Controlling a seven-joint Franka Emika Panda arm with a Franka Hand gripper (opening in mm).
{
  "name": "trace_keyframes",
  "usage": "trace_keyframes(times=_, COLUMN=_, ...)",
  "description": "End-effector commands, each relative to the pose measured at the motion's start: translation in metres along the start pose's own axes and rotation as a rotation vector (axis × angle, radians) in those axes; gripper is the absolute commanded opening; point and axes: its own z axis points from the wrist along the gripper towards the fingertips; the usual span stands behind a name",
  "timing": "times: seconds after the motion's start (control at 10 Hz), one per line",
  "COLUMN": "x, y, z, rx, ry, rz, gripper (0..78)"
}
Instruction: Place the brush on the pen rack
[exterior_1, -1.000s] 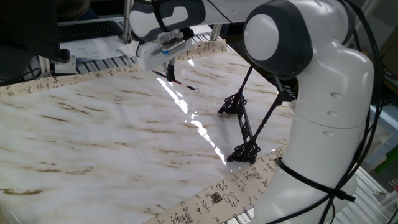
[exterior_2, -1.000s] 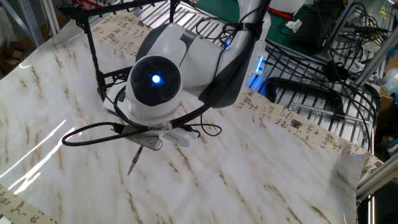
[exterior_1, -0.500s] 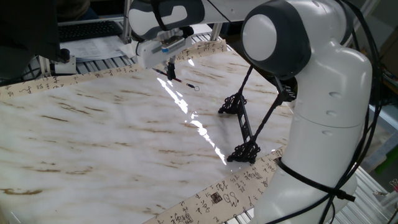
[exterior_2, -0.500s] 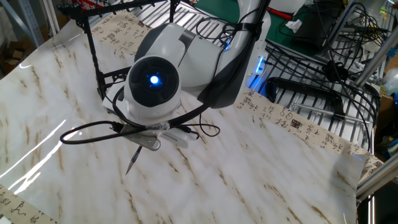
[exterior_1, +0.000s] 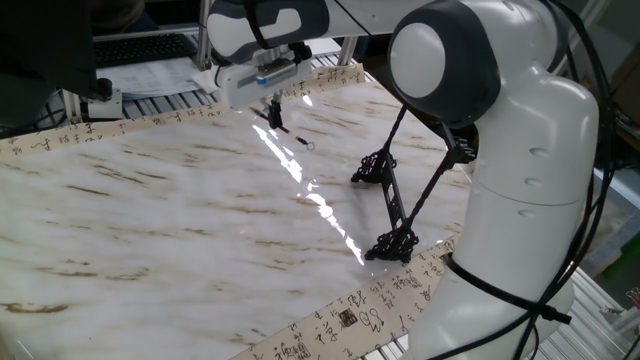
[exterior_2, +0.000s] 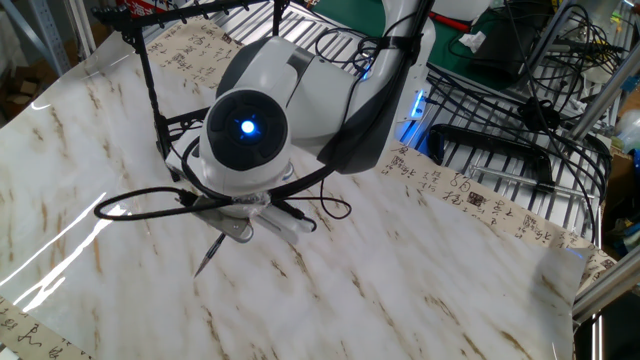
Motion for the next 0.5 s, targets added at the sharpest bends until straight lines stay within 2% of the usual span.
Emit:
trace_keyframes(times=0.1, x=-0.0003, y=-0.0008, z=-0.0016, rx=0.013, ry=-0.006, rz=0.056, gripper=1.2)
trace_keyframes(times=0.5, x=-0.0003, y=-0.0008, z=-0.0016, rx=0.013, ry=-0.010, rz=0.098, gripper=1.2)
